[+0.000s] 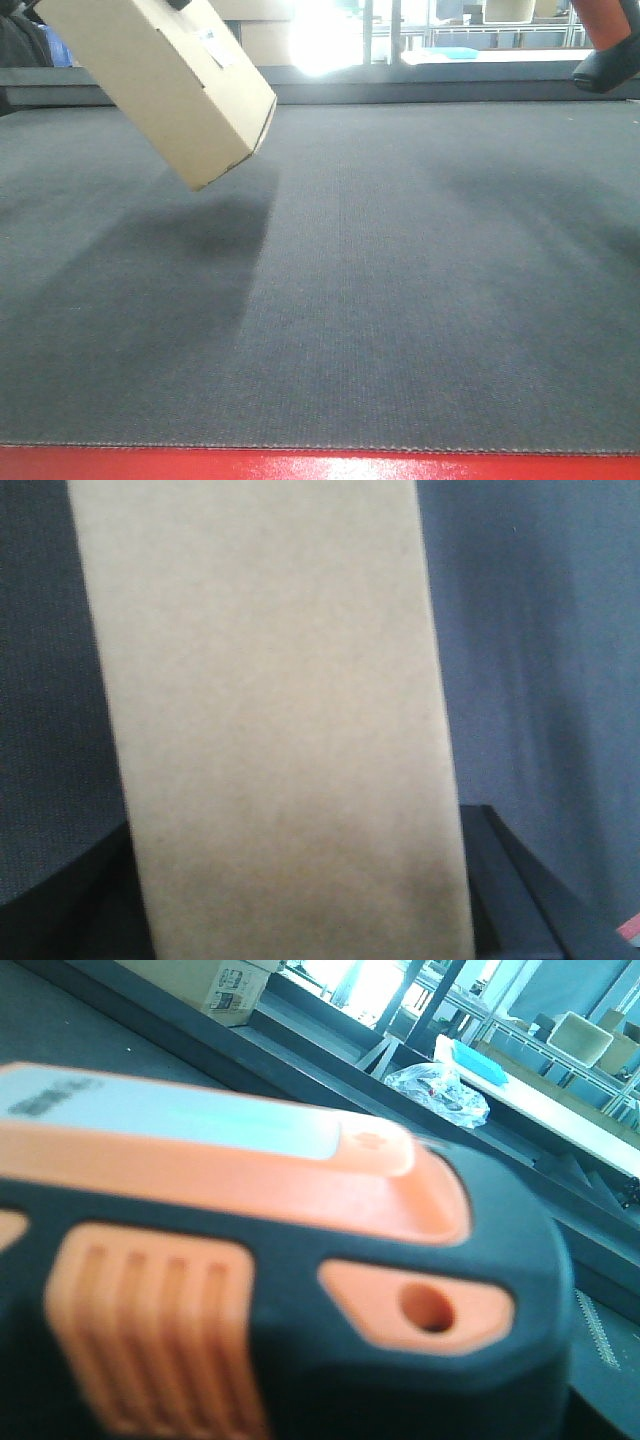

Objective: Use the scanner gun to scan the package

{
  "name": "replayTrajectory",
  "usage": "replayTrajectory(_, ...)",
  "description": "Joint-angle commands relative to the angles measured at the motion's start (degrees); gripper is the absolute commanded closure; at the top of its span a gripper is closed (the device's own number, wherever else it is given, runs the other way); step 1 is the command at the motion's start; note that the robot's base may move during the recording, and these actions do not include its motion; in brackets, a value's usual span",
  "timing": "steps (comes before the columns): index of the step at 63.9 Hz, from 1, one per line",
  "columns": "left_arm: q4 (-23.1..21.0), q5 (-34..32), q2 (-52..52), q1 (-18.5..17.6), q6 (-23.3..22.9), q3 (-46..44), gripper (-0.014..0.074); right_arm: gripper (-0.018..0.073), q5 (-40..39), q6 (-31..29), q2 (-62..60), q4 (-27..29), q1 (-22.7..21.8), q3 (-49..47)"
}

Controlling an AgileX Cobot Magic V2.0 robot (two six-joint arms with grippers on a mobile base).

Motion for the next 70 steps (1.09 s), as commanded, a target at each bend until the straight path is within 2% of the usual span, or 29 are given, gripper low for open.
replayTrajectory(1,-0.88,-0.39,-0.77,-0.44,0.23,-0.18,0.0707,0.0712,-3.46,-0.45,-1.07,-0.22,-0.22,-0.98)
replayTrajectory(36,-0.88,-0.39,-0.77,-0.44,0.23,-0.18,0.0707,0.0712,-2.14,-0.44,-1.80,0.38,-0.22,-0.98)
replayTrajectory(41,-0.88,-0.39,-0.77,-0.44,0.23,-0.18,0.0707,0.0712,-2.14,-0.34,-3.19,4.44,-0.22,-0.98)
replayTrajectory(53,-0.88,-0.39,-0.77,-0.44,0.23,-0.18,0.0707,0.0712,-2.02,-0.34,-7.52,19.37,-0.22,-0.98)
replayTrajectory(70,-0.88,-0.39,-0.77,-0.37,0.38,-0.18,0.0707,0.0712,-1.23,-0.34,-11.72,29.16,-0.22,0.69)
